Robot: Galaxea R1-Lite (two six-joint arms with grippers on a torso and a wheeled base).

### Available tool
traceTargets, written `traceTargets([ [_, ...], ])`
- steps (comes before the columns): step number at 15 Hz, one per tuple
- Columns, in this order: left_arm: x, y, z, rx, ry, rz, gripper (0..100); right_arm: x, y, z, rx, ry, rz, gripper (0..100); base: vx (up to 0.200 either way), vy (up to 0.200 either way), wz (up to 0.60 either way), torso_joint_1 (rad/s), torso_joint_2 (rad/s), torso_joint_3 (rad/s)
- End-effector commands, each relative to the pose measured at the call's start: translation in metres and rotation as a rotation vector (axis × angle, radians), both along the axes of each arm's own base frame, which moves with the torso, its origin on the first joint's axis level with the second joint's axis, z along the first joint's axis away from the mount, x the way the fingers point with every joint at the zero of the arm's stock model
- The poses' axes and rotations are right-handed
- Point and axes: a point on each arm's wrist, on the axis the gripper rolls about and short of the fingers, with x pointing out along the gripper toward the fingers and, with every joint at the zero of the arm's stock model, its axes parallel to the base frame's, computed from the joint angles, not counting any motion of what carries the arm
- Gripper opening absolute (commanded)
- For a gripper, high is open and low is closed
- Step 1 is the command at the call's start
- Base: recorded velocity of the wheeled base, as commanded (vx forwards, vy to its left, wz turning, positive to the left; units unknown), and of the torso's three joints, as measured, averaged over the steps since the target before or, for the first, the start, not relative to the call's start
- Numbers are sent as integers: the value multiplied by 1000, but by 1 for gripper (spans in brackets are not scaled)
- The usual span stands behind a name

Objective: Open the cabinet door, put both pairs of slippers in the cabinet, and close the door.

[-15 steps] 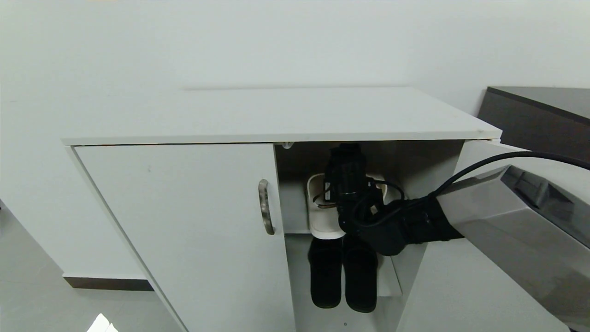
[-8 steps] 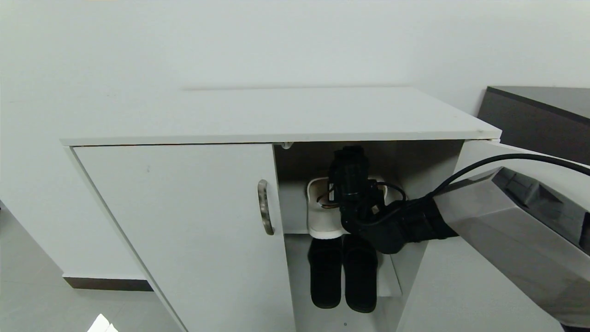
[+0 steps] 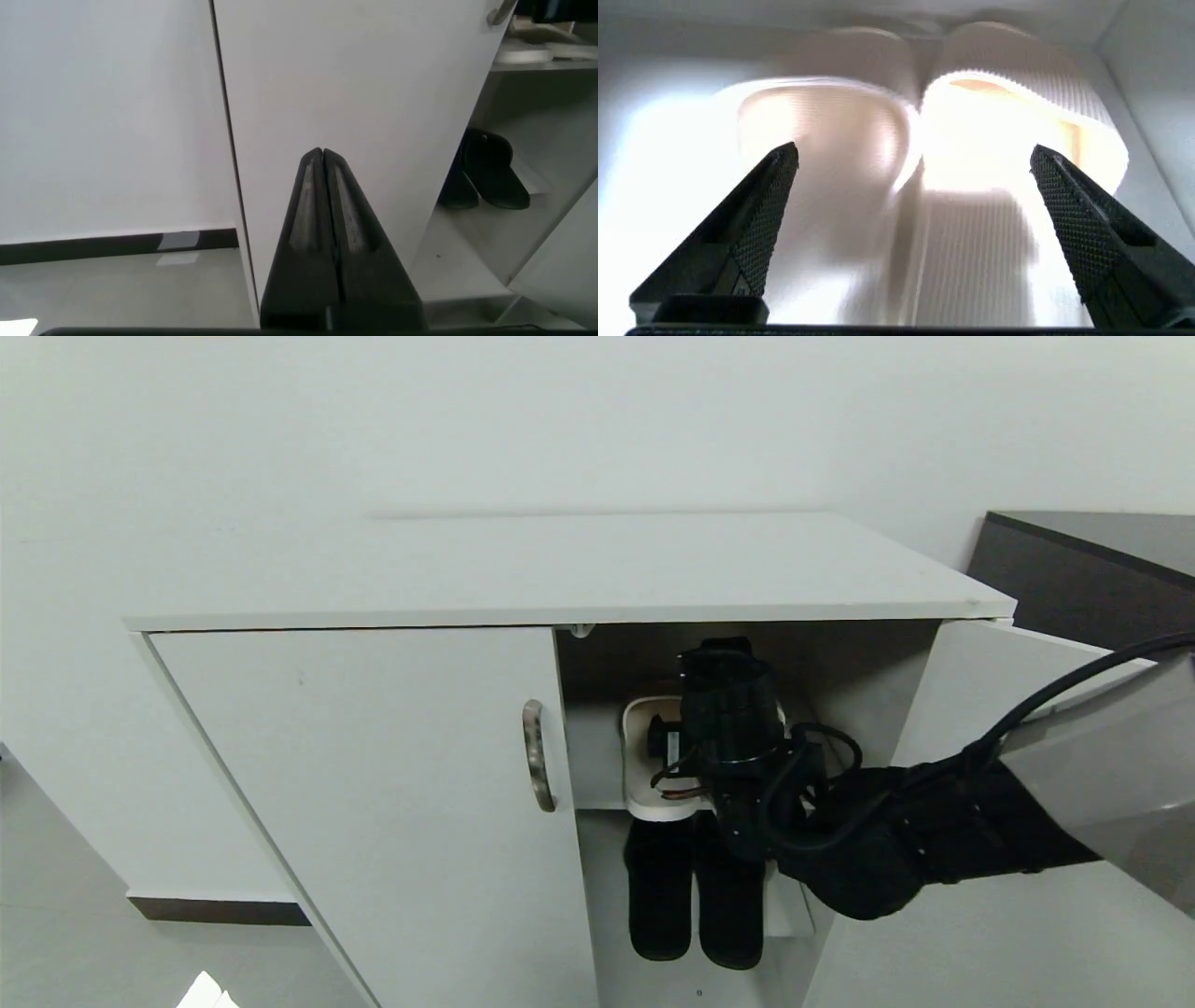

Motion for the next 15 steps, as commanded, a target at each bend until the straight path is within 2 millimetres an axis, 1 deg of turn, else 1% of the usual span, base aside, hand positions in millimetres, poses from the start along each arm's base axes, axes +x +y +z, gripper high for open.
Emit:
traceTargets([
  [1,0,0,0,0,1,0,0,-32,-20,25,52,-1,84,100,0,0,0,0,0,0],
  [2,0,0,0,0,1,0,0,-46,-33,18,36,42,146,100,-200,0,0,2,7,7],
  [3,0,0,0,0,1,0,0,-53,-40,15,37,60,176,100,-200,0,0,12,7,2],
  [4,0,0,0,0,1,0,0,-58,-43,13,48,67,197,100,-200,0,0,12,-7,2],
  [5,0,0,0,0,1,0,0,-71,-50,12,86,62,268,100,-200,0,0,2,2,2],
  [7,0,0,0,0,1,0,0,-87,-56,11,107,50,328,100,-200,0,0,-5,-2,2],
  [8,0,0,0,0,1,0,0,-94,-59,11,109,51,343,0,-200,0,0,-2,2,-7],
  [10,0,0,0,0,1,0,0,-100,-62,10,111,54,363,0,-200,0,0,0,2,5],
  [13,0,0,0,0,1,0,0,-112,-64,4,125,57,443,0,-200,0,0,1,1,9],
  [15,0,0,0,0,1,0,0,-114,-67,2,131,53,456,0,-200,0,0,5,2,0],
])
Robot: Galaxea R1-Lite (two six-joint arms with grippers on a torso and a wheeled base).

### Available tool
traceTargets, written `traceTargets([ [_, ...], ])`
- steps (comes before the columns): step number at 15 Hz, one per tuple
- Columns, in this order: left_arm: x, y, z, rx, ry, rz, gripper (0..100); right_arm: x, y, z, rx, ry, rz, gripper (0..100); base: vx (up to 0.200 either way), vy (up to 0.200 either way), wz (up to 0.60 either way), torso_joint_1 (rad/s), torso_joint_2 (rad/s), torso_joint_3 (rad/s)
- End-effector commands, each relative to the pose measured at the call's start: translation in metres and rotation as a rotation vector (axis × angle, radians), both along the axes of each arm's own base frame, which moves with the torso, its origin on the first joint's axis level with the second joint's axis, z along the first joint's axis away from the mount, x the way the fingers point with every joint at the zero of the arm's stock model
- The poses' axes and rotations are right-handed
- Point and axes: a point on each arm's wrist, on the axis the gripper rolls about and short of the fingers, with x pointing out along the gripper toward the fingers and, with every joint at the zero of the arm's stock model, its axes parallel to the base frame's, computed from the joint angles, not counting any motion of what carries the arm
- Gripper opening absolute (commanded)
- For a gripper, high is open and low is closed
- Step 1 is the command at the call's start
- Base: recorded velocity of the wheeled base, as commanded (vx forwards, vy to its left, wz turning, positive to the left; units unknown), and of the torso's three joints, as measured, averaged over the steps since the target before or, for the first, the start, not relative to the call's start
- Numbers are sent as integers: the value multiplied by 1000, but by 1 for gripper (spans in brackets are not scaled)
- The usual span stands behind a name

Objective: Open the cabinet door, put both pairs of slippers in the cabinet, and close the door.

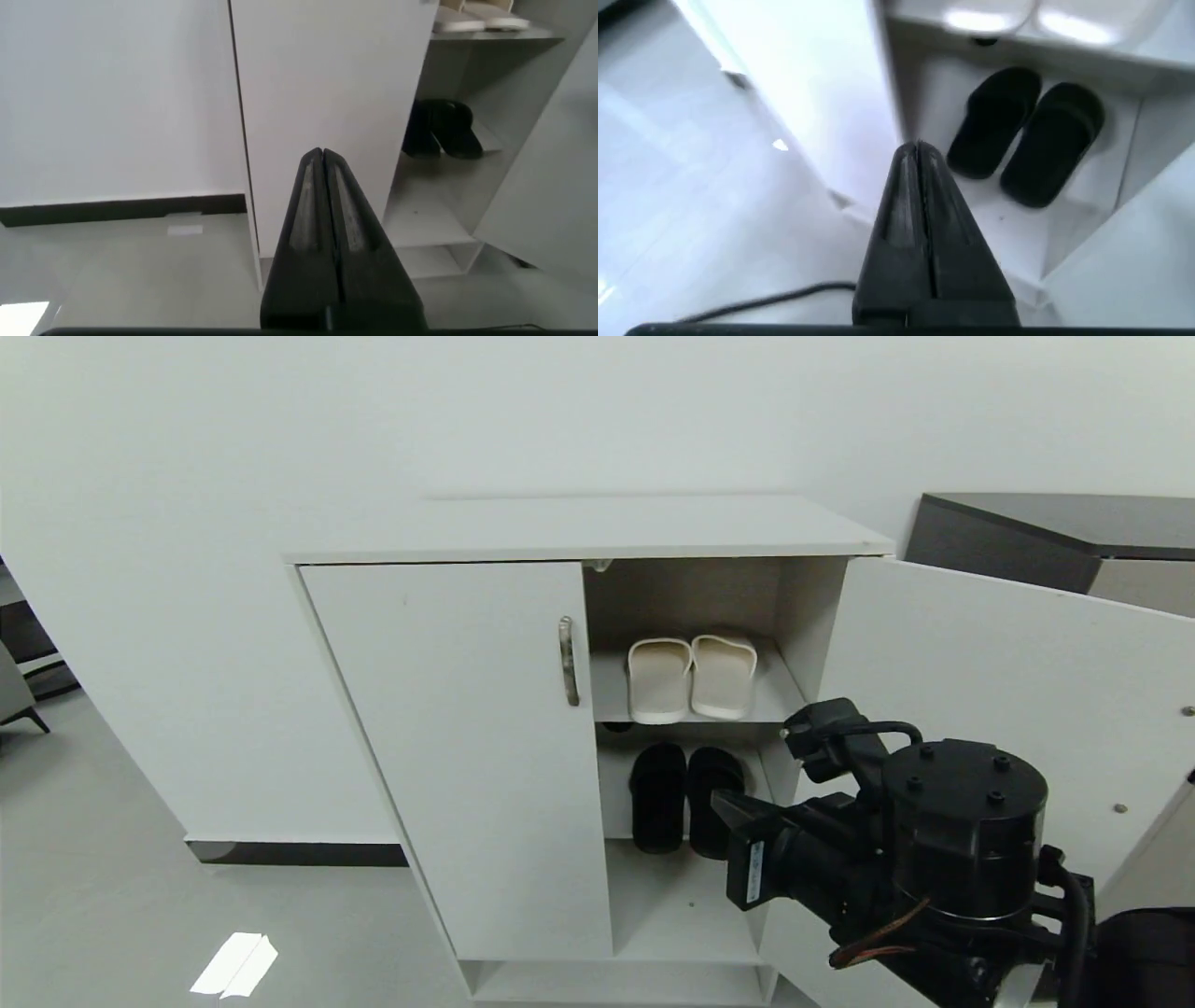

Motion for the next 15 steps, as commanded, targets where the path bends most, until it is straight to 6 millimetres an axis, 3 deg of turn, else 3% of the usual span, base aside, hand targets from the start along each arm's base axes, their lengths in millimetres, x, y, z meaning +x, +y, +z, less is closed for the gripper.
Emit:
traceTargets([
  [1,0,0,0,0,2,0,0,-4,-4,-1,2,1,8,0,-200,0,0,2,7,2],
  [8,0,0,0,0,2,0,0,-6,-19,-12,51,-73,114,0,-200,0,0,3,3,2],
  [15,0,0,0,0,2,0,0,-3,-20,-17,28,-71,107,0,0,0,0,0,0,0],
])
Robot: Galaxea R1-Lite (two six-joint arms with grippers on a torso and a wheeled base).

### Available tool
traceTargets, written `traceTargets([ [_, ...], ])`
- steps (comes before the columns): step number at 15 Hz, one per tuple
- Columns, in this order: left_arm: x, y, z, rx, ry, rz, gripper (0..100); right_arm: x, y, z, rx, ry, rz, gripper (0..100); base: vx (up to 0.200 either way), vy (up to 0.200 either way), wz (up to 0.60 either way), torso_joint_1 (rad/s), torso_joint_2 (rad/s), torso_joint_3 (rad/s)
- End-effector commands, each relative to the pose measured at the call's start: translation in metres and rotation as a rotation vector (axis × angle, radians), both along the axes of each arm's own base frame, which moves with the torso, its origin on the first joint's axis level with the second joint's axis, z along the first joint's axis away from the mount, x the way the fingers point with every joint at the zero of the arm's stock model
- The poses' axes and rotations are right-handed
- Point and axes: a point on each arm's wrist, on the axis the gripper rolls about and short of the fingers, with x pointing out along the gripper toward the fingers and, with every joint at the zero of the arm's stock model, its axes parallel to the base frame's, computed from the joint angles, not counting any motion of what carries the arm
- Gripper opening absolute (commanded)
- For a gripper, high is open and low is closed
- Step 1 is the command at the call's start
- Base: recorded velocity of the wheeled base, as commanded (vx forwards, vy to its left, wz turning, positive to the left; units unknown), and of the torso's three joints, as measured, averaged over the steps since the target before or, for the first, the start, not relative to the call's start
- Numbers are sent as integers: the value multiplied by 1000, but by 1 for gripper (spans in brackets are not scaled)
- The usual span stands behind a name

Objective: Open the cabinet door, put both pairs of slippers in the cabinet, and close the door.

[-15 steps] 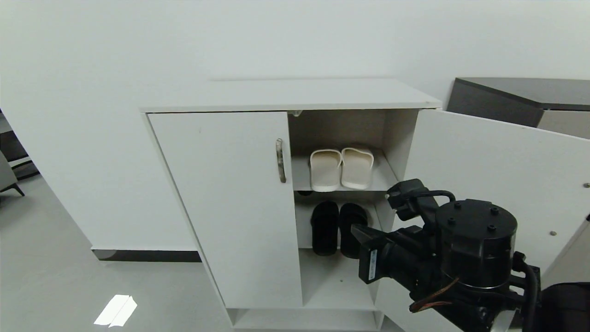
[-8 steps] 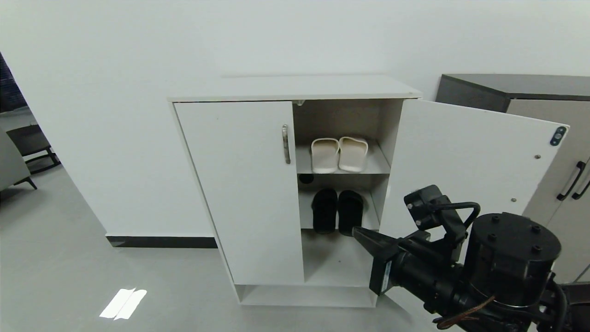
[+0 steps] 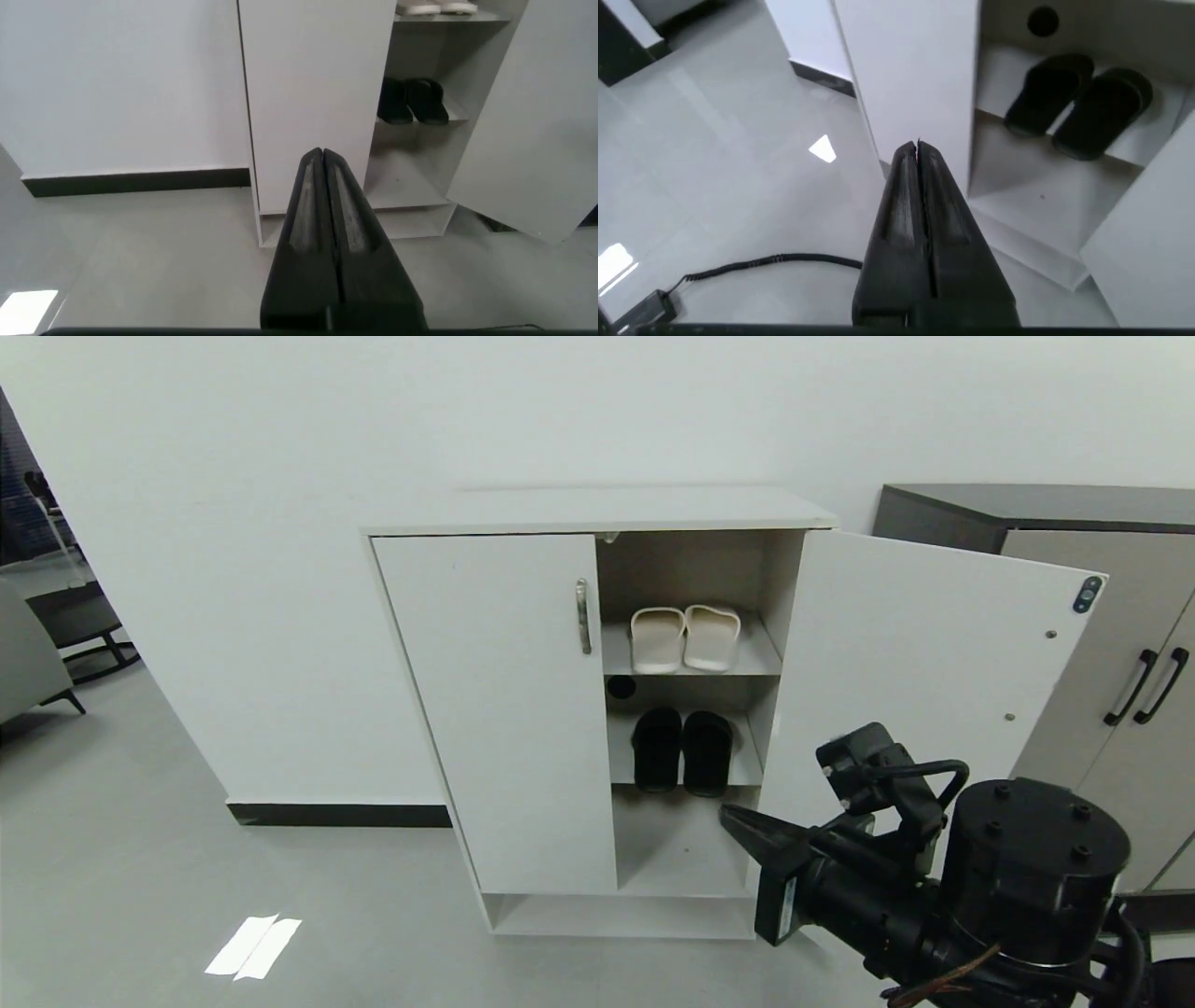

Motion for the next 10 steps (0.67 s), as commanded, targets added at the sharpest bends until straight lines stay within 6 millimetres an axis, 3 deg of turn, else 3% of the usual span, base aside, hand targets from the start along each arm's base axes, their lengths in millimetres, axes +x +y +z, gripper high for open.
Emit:
traceTargets([
  [1,0,0,0,0,1,0,0,1,1,-2,-7,5,-1,0,0,0,0,0,0,0],
  [10,0,0,0,-2,1,0,0,3,0,-4,-13,4,-7,0,0,0,0,25,-64,-42],
])
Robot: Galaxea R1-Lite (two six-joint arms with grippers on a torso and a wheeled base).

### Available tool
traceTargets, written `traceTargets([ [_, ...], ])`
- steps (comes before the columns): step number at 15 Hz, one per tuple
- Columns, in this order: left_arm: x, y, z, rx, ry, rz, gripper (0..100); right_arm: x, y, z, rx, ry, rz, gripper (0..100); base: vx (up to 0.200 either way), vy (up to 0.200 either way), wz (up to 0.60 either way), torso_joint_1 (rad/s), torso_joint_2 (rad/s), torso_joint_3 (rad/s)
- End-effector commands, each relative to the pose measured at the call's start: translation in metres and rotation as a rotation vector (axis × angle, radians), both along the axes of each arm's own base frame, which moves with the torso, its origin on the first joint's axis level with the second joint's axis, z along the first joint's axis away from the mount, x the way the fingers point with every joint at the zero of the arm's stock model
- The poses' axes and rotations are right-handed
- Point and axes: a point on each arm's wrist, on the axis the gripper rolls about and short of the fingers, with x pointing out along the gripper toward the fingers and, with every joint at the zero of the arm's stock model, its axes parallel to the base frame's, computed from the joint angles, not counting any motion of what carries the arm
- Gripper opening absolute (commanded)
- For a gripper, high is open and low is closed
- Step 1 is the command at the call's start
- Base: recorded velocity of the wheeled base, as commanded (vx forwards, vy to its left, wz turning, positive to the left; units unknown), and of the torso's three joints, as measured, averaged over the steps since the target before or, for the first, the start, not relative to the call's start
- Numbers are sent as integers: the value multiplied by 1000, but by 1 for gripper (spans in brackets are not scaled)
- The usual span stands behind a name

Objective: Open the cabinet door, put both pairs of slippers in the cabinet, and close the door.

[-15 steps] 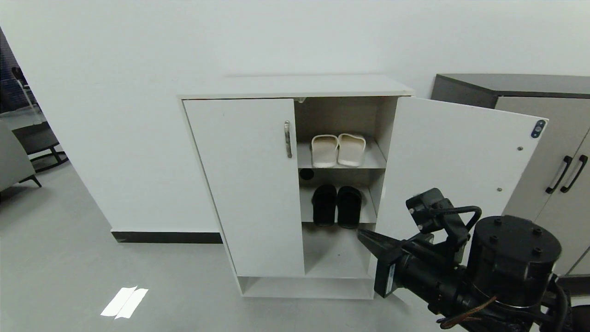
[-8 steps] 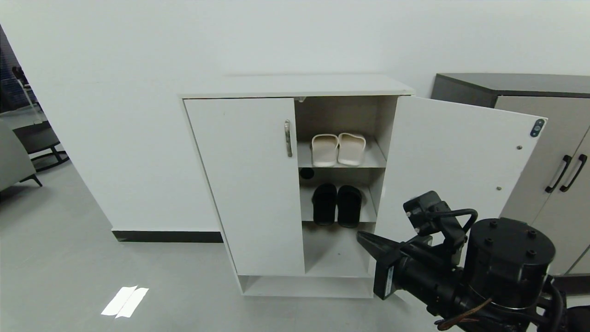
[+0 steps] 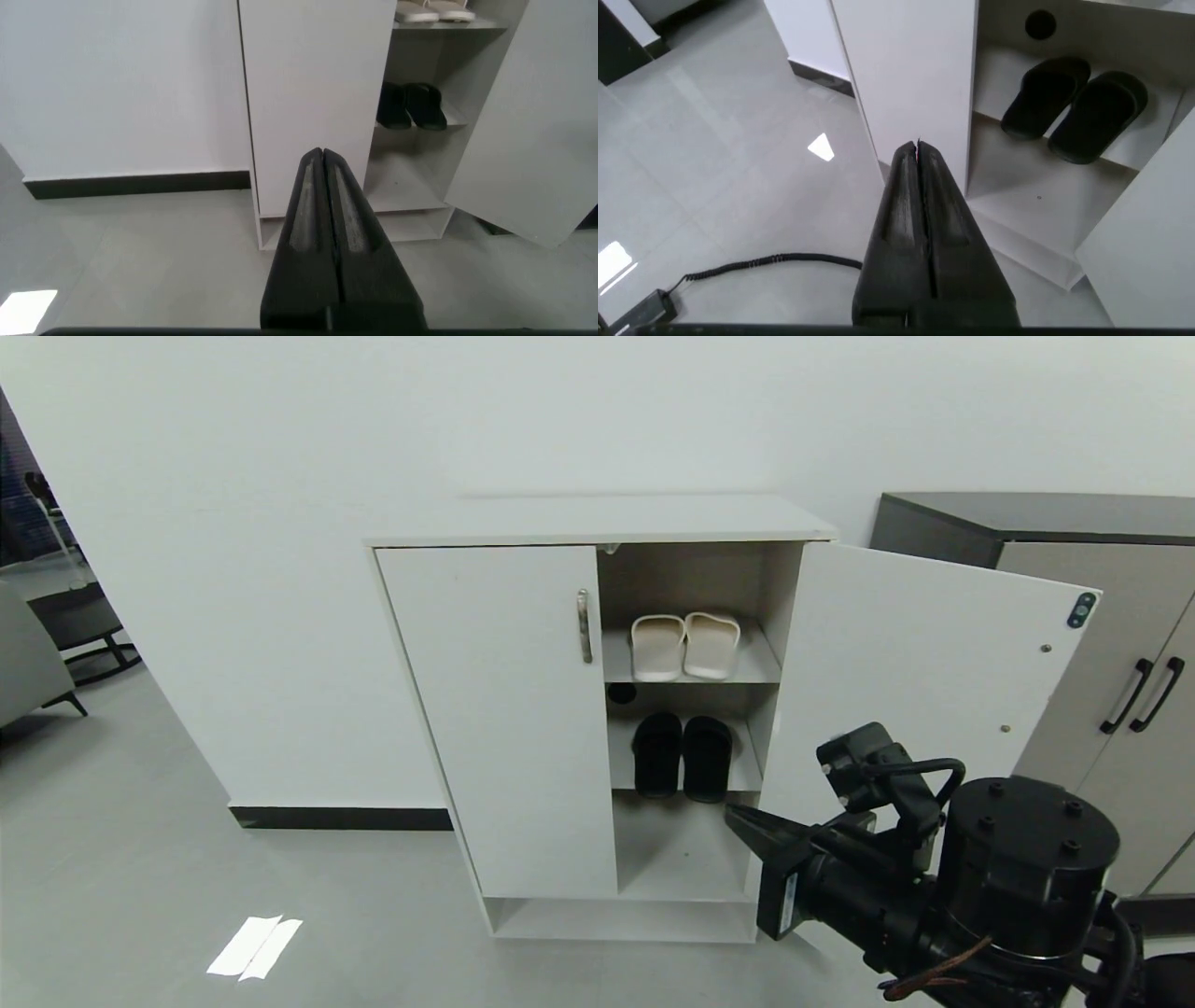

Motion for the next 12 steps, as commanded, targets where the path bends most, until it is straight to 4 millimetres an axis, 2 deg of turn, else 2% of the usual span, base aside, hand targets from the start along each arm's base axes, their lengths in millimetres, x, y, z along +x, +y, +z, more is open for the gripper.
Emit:
traceTargets([
  [1,0,0,0,-1,1,0,0,1,1,-2,-5,4,0,0,0,0,0,0,0,0],
  [4,0,0,0,-1,1,0,0,1,1,-2,-6,5,0,0,0,0,0,92,-232,-152],
  [12,0,0,0,-1,1,0,0,2,1,-4,-12,10,-5,0,0,0,0,184,-458,-268],
])
